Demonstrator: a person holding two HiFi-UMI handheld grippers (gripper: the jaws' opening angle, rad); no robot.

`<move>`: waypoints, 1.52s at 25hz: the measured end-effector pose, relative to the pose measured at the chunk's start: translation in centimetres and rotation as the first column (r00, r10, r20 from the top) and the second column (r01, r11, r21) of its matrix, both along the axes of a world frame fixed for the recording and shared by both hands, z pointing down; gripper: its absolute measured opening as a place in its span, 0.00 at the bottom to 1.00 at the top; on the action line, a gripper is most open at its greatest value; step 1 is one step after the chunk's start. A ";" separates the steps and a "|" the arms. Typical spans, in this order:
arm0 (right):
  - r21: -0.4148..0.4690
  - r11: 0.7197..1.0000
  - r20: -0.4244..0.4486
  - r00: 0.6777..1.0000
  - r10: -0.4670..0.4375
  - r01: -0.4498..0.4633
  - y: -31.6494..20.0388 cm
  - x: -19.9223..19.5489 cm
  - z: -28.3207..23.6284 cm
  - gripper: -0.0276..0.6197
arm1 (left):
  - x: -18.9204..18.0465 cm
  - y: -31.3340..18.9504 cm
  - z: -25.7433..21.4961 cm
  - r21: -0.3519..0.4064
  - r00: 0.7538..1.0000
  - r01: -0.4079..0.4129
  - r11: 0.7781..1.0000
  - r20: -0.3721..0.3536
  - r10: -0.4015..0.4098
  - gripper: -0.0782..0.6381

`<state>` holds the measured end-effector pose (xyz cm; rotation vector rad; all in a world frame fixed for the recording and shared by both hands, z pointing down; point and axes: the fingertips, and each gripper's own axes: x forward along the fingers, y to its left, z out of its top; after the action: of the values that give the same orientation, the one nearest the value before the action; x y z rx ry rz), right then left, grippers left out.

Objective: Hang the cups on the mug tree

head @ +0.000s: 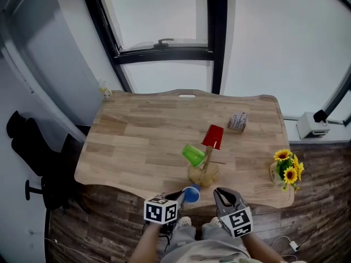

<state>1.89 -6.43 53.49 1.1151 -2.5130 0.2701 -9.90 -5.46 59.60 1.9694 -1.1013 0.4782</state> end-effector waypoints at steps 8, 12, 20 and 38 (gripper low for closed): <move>-0.171 0.984 0.068 0.997 -0.048 0.059 1.8 -0.5 1.7 0.22 | 3.3 0.7 0.3 0.025 0.979 -0.129 0.991 0.166 0.123 0.13; -0.275 0.959 0.097 0.995 -0.038 0.063 2.6 -0.2 3.4 0.27 | 5.4 0.9 0.6 0.042 0.963 -0.171 0.984 0.218 0.159 0.13; -0.331 0.944 0.081 0.996 0.023 0.005 2.7 1.5 4.8 0.20 | 8.3 0.7 -0.2 0.074 0.960 -0.205 0.976 0.207 0.186 0.13; -0.291 0.949 0.026 0.991 0.133 -0.120 1.2 4.0 4.1 0.07 | 10.6 0.4 -1.3 0.082 0.977 -0.198 0.977 0.099 0.189 0.18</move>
<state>5.89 -5.28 57.57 1.1603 -2.3446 0.6825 0.72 -5.04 58.35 2.1660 -1.0066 0.6366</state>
